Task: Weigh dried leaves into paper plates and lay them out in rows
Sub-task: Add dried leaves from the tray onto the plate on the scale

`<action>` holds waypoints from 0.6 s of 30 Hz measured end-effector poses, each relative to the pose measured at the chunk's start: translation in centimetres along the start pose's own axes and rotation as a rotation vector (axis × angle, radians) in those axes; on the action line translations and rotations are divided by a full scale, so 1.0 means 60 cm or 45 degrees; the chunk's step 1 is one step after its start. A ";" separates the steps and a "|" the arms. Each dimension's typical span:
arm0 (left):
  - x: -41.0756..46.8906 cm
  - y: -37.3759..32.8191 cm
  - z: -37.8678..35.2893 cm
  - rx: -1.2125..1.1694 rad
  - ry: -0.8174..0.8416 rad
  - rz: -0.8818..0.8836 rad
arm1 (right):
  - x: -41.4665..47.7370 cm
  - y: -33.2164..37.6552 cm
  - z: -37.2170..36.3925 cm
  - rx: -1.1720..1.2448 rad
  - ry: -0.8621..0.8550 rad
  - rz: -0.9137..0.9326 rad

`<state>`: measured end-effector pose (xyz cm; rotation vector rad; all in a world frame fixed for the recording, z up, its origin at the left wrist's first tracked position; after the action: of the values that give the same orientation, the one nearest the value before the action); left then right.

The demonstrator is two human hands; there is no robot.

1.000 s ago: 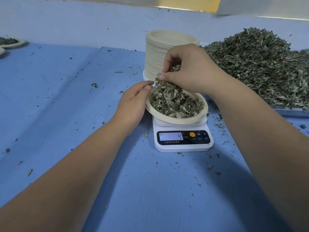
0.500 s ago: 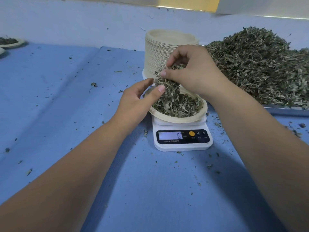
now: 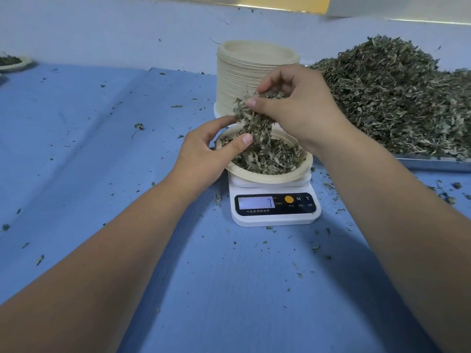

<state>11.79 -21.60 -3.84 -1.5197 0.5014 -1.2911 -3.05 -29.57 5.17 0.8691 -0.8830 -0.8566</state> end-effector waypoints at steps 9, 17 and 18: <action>-0.007 -0.017 0.001 -0.038 -0.062 -0.090 | -0.012 -0.011 -0.013 0.123 0.046 -0.051; -0.001 -0.005 0.006 -0.016 -0.060 -0.029 | 0.007 -0.022 0.025 0.378 -0.046 -0.162; -0.001 -0.005 0.005 -0.022 -0.064 -0.024 | 0.007 -0.026 0.023 0.395 -0.035 -0.193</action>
<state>11.93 -21.32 -3.56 -1.5705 0.4677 -1.2633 -4.54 -30.93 4.41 1.2086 -0.9994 -0.8764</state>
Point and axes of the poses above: each hand's wrist, its own x-axis towards the middle knuckle, its own z-axis out of the back of the hand, y = z × x, the point moved 6 cm from there along x, towards the middle knuckle, and after that the axes turned 10 degrees about -z, right-handed, at the moved point
